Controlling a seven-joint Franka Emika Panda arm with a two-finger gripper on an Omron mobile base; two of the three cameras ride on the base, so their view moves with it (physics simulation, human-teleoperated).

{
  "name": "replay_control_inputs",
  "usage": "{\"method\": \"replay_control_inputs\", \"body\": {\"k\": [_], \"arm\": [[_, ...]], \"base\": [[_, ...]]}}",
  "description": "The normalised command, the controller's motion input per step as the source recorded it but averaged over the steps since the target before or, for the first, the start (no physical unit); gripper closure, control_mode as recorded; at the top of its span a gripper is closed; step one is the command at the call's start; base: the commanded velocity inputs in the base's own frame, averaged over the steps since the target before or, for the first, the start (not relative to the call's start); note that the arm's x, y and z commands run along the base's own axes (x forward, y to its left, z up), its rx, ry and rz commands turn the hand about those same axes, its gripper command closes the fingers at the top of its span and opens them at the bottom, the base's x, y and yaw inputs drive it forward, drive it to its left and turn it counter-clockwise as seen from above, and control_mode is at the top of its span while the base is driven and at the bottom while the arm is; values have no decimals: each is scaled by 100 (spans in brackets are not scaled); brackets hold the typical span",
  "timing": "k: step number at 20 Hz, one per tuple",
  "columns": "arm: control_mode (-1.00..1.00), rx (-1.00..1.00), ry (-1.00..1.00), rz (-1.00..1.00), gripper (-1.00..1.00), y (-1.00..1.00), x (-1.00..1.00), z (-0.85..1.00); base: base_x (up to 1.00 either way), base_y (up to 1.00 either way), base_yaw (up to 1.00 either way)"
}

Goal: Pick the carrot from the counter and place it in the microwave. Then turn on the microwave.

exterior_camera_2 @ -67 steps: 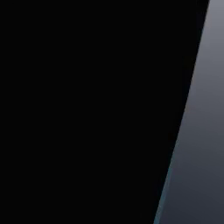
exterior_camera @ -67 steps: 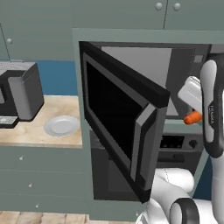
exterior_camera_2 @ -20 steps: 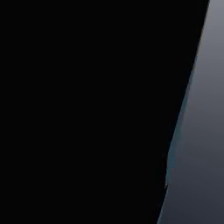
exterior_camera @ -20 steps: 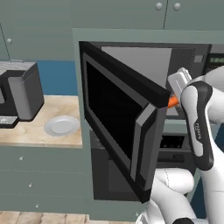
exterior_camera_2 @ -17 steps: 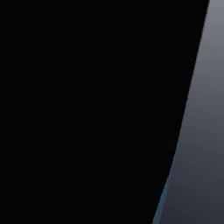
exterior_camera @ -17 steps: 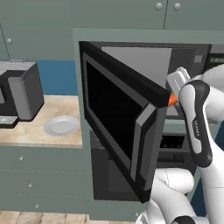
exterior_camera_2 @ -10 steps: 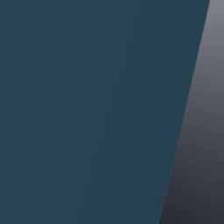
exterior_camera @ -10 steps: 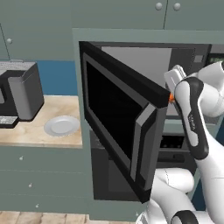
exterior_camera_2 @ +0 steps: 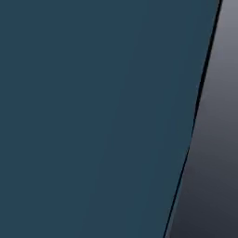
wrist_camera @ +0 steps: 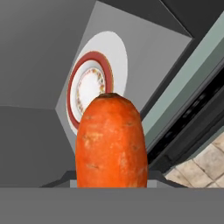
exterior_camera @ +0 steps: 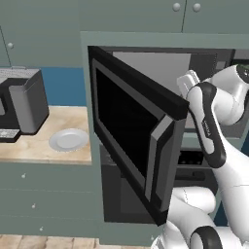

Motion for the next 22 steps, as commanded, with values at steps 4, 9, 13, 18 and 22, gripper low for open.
{"method": "replay_control_inputs", "body": {"k": [4,9,13,18,22], "arm": [[-100,0,-1,0,100,2,14,-8],[-100,0,-2,0,100,2,14,-17],[-100,0,-4,0,100,3,13,-14],[-100,0,-2,0,100,3,21,-6],[-100,0,0,0,100,5,28,-1]], "base": [[0,0,0],[0,0,0],[0,0,0],[0,0,0],[0,0,0]]}}
